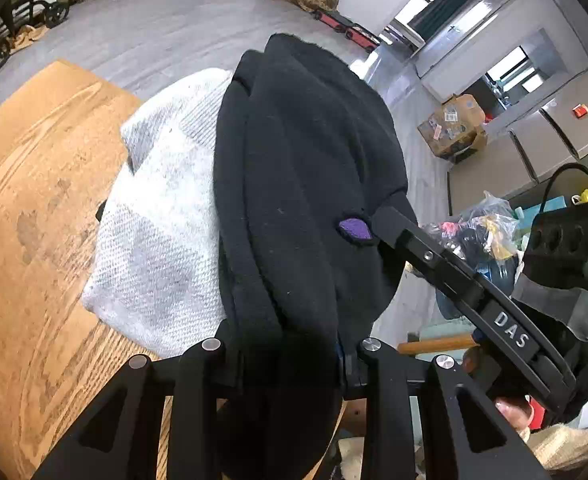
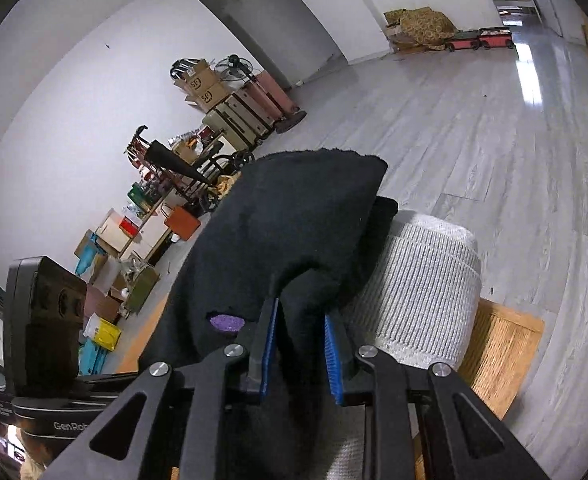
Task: Fold clothes
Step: 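Carry the black bundle over the white folded towel with both grippers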
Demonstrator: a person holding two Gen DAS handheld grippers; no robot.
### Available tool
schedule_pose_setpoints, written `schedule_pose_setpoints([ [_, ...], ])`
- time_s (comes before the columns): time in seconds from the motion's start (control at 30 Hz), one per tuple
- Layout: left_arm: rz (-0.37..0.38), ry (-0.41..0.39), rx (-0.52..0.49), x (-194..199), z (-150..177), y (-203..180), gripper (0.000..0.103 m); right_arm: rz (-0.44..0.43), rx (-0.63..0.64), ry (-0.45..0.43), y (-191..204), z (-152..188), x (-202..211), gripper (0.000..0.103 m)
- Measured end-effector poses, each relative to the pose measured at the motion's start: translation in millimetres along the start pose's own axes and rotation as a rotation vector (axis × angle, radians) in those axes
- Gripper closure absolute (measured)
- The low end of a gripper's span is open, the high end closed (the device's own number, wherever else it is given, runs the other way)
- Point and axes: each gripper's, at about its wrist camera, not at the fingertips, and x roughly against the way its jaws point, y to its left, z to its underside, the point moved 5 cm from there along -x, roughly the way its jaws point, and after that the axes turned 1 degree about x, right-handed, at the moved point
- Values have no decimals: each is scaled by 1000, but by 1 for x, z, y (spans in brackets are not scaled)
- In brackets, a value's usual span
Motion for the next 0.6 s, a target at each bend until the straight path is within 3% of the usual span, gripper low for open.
schedule_pose_setpoints([
  [0.23,62,-124,-28,19,-16,-12,71,-12,33,-87,7,-18,27,82],
  [0.3,29,-72,-17,7,-19,-8,71,-8,41,-74,9,-22,27,83],
  [0.37,-20,-4,33,-9,-19,6,71,-23,38,-2,5,-14,18,83],
  [0.5,32,1,108,-5,-15,26,65,-21,65,61,-8,-4,19,81],
  [0.6,-21,14,133,0,-12,32,46,-28,108,25,-4,-23,30,80],
])
